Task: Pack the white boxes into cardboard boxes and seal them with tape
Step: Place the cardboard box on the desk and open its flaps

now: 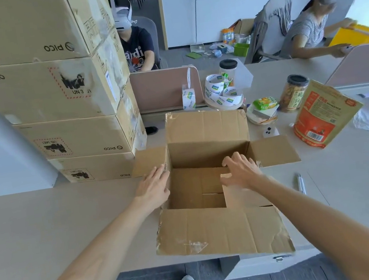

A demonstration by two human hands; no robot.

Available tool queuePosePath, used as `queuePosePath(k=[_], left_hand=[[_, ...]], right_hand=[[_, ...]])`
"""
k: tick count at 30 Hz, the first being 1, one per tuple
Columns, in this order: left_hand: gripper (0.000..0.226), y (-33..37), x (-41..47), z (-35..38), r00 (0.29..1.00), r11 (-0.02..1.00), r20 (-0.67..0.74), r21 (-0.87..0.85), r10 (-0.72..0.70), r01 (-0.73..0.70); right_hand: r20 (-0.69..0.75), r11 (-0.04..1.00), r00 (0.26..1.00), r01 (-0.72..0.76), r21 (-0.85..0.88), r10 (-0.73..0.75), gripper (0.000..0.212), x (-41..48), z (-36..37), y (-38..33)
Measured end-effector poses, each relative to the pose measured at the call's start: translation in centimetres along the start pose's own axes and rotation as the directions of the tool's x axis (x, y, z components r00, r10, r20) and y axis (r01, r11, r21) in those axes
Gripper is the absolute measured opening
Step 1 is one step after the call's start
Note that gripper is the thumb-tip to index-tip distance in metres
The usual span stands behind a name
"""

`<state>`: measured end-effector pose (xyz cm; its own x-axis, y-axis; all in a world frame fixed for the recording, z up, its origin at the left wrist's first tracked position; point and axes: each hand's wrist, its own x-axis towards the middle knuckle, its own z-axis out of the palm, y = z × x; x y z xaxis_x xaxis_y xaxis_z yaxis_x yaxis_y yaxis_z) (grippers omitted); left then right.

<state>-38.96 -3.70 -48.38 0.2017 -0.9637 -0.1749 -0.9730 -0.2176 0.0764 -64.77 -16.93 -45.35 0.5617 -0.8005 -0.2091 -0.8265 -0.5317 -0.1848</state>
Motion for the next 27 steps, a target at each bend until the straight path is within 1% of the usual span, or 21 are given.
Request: queuePosePath(k=[2, 3, 4, 5, 6, 7, 9, 11, 12, 13, 15, 17, 20, 23, 24, 27], left_hand=[[0.061, 0.3, 0.0, -0.1, 1.0, 1.0, 0.012, -0.001, -0.01, 0.01], [0.061, 0.4, 0.0, -0.1, 1.0, 1.0, 0.014, 0.0, -0.012, 0.012], [0.061, 0.6, 0.0, -0.1, 1.0, 1.0, 0.017, 0.001, -0.014, 0.014], [0.061, 0.8, -0.1, -0.2, 1.0, 1.0, 0.021, 0.001, -0.017, 0.017], [0.061, 1.0, -0.2, -0.2, 1.0, 1.0, 0.025, 0.005, -0.019, 0.019], [0.061, 1.2, -0.2, -0.3, 0.999, 1.0, 0.029, 0.011, -0.019, 0.019], [0.06, 1.4, -0.5, -0.6, 0.999, 1.0, 0.05, 0.016, -0.007, 0.006], [0.059, 1.4, -1.0, -1.1, 0.995, 1.0, 0.097, 0.001, 0.013, -0.013], [0.059, 1.1, -1.1, -1.3, 0.992, 1.0, 0.123, -0.018, 0.023, -0.021], [0.059, 0.8, -1.3, -1.5, 0.989, 0.999, 0.144, -0.041, 0.033, -0.028], [0.059, 0.2, -1.5, -1.6, 0.985, 0.997, 0.166, -0.069, 0.045, -0.034], [0.057, -0.2, -1.9, -1.3, 0.983, 0.996, 0.178, -0.083, 0.045, -0.03], [0.056, -0.2, -2.2, -0.8, 0.983, 0.996, 0.18, -0.085, 0.045, -0.03], [0.06, 0.1, -2.3, -0.9, 0.987, 0.996, 0.155, -0.088, 0.049, -0.036], [0.062, 0.2, -2.2, -0.8, 0.99, 0.995, 0.135, -0.095, 0.048, -0.036], [0.066, 0.6, -1.7, -0.9, 0.998, 0.994, 0.045, -0.104, 0.032, -0.028]], right_hand=[[0.058, 0.985, 0.997, -0.064, 0.159, 0.056, 0.041, -0.1, -1.6, 1.4], [0.083, 0.967, 0.993, -0.102, 0.232, 0.085, 0.038, -0.3, -2.4, 2.2], [0.101, 0.948, 0.989, -0.132, 0.29, 0.106, 0.038, -0.5, -2.8, 2.9], [0.117, 0.94, 0.986, -0.148, 0.308, 0.118, 0.041, -0.7, -3.0, 3.4], [0.132, 0.945, 0.984, -0.153, 0.29, 0.119, 0.047, -1.0, -2.9, 3.6], [0.161, 0.959, 0.98, -0.153, 0.237, 0.117, 0.053, -1.3, -2.5, 3.6], [0.246, 0.992, 0.964, -0.117, 0.057, 0.1, 0.061, -1.9, -1.6, 3.2], [0.29, 0.993, 0.955, -0.028, -0.112, 0.06, 0.062, -2.2, -0.8, 2.7], [0.284, 0.99, 0.958, -0.002, -0.142, 0.043, 0.061, -2.3, -0.7, 2.6], [0.26, 0.991, 0.965, 0.003, -0.132, 0.032, 0.059, -2.4, -0.7, 2.5], [0.185, 0.999, 0.982, -0.041, -0.009, 0.042, 0.056, -2.3, -1.3, 2.6], [0.138, 0.984, 0.987, -0.1, 0.149, 0.08, 0.059, -2.2, -2.3, 2.7], [0.109, 0.929, 0.988, -0.144, 0.341, 0.113, 0.066, -2.7, -3.9, 3.1], [0.087, 0.836, 0.983, -0.184, 0.518, 0.162, 0.071, -3.6, -5.4, 4.6], [0.094, 0.812, 0.979, -0.203, 0.548, 0.182, 0.067, -3.8, -6.0, 5.2], [0.087, 0.781, 0.966, -0.249, 0.573, 0.244, 0.035, -3.8, -7.4, 7.0]])
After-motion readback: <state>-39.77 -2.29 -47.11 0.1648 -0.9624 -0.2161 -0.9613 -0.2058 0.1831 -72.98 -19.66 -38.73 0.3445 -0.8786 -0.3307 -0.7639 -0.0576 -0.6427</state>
